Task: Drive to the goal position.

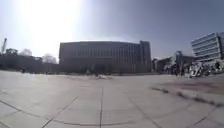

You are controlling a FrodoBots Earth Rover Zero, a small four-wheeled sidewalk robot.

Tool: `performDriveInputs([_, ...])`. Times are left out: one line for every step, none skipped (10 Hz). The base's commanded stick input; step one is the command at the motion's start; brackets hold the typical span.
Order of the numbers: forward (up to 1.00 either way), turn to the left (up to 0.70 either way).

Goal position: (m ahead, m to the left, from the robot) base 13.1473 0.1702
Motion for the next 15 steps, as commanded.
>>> performDriveInputs([0.5, 0.14])
performDriveInputs([0.5, 0.5])
performDriveInputs([0.5, 0.5])
performDriveInputs([0.5, 0.24])
performDriveInputs([0.5, 0.0])
performDriveInputs([0.5, 0.0])
performDriveInputs([0.5, 0.0])
performDriveInputs([0.5, 0.0])
performDriveInputs([0.5, 0.0])
performDriveInputs([0.5, 0.0])
performDriveInputs([0.5, 0.0])
performDriveInputs([0.5, 0.0])
performDriveInputs([0.5, 0.0])
performDriveInputs([0.5, 0.0])
performDriveInputs([0.5, 0.0])
